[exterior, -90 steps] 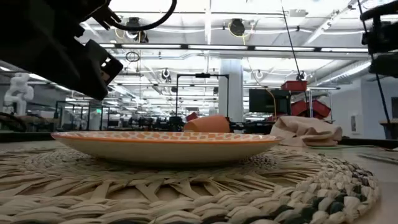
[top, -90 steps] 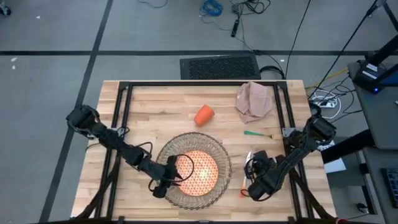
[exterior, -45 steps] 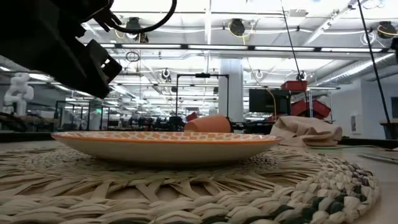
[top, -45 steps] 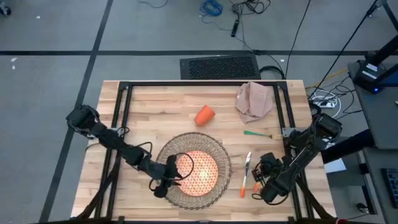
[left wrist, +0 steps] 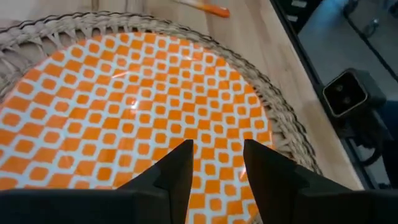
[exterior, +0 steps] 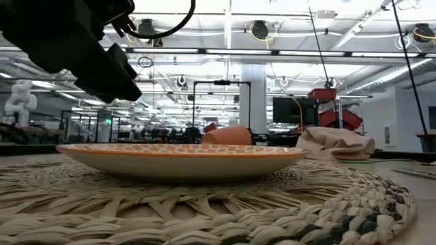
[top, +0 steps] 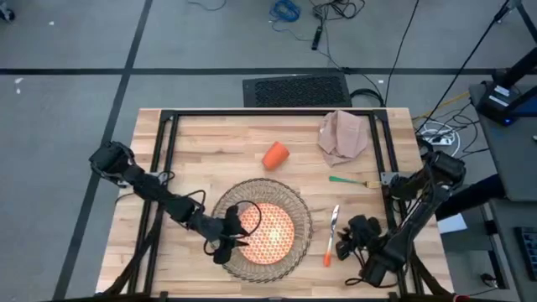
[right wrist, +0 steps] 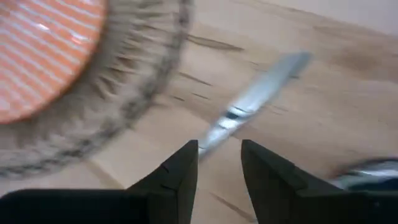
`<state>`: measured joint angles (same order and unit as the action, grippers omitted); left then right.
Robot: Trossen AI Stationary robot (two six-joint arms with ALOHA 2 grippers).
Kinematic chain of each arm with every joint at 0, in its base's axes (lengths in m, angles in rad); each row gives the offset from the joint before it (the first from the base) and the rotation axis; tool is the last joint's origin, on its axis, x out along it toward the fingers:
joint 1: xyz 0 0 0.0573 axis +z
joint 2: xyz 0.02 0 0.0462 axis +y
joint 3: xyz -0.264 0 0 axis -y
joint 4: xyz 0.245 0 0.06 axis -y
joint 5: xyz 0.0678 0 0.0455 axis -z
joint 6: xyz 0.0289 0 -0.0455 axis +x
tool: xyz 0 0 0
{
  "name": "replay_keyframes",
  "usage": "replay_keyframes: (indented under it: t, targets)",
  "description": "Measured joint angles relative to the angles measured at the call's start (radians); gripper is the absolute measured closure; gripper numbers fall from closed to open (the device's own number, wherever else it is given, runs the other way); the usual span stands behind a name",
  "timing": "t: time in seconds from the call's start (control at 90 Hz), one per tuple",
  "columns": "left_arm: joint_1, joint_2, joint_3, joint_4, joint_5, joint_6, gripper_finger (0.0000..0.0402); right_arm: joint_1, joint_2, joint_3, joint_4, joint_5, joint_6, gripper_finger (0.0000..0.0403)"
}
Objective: Set table place
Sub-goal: Put the orange spoon to the right of the orange knife
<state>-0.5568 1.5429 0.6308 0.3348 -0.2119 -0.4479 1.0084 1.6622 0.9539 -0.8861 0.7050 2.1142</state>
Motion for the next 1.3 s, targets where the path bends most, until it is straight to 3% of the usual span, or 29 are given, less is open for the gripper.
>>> replay_keyframes:
  t: [0.411, 0.622, 0.767, 0.878, 1.011, 1.111, 1.3]
  targets:
    - [-0.022, 0.000, 0.000, -0.002, -0.032, -0.072, 0.0274, 0.024, 0.092, 0.172, -0.146, -0.012, 0.063, 0.0325]
    - [-0.030, 0.000, 0.000, -0.003, -0.035, -0.096, 0.0274, 0.139, 0.098, 0.227, -0.202, 0.113, 0.069, 0.0332]
    - [-0.042, 0.000, 0.000, -0.003, -0.045, -0.096, 0.0274, 0.205, 0.099, 0.241, -0.114, 0.248, 0.099, 0.0332]
    - [-0.042, 0.000, 0.000, -0.003, -0.057, -0.097, 0.0274, 0.212, 0.125, 0.276, -0.044, 0.287, 0.083, 0.0332]
    - [-0.053, 0.000, 0.000, -0.005, -0.060, -0.121, 0.0274, 0.257, 0.147, 0.391, -0.051, 0.293, 0.081, 0.0332]
    - [-0.066, 0.000, 0.000, -0.005, -0.060, -0.122, 0.0274, 0.286, 0.174, 0.506, -0.168, 0.280, 0.096, 0.0332]
    - [-0.072, 0.000, 0.000, 0.002, -0.085, -0.121, 0.0274, 0.215, 0.176, 0.557, -0.283, 0.191, 0.100, 0.0339]
